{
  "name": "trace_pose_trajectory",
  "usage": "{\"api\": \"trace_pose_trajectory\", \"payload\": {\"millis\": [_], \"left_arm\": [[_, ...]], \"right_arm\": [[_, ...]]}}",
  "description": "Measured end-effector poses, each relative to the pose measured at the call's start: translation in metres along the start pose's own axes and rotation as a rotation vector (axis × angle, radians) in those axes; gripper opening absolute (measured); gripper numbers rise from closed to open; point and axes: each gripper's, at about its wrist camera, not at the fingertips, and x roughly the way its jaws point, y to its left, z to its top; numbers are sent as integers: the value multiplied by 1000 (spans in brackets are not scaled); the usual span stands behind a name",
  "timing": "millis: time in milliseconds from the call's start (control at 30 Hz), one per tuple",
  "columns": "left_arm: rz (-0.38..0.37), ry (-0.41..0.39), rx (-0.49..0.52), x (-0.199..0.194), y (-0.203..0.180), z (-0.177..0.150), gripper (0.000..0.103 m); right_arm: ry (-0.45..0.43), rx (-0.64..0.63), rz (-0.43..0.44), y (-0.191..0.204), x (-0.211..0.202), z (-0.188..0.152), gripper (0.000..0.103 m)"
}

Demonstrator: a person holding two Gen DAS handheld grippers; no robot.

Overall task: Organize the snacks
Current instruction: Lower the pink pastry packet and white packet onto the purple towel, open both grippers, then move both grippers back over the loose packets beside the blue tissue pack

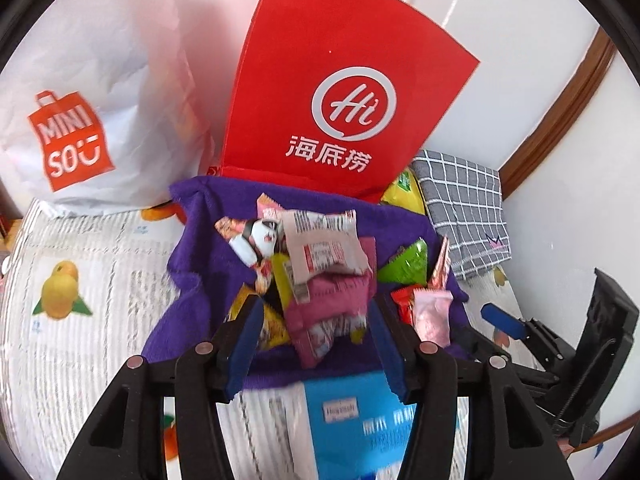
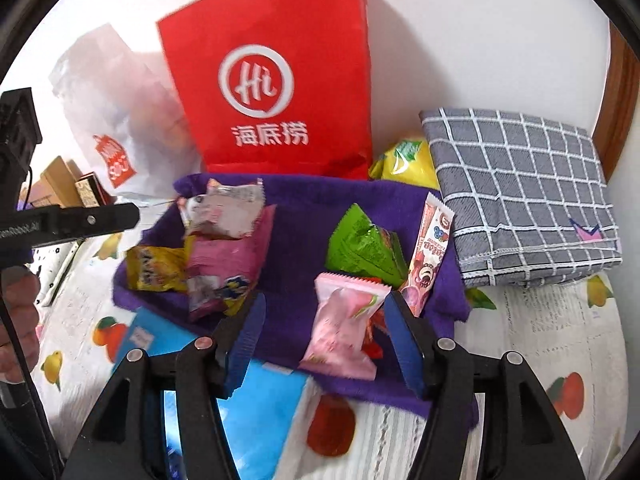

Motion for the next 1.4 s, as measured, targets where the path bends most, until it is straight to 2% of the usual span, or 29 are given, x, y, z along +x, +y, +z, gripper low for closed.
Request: {"api": "trace_pose_trajectory", "payload": {"millis": [67,567,900,1400], "left_arm": [[6,-1,2,-7,-1,-8,58],[49,0,22,-52,1,-76,59],[54,4,34,-63,8,-105,59],[57,12,-16,-68,44,-132,59]], "right_arm": [[-8,-7,4,7,-14,-7,61],[-15,-13,38,47,-75,-62,61],[19,8,35,63,-84,-93,61],[93,47,45,79,-72,-124,61]]}}
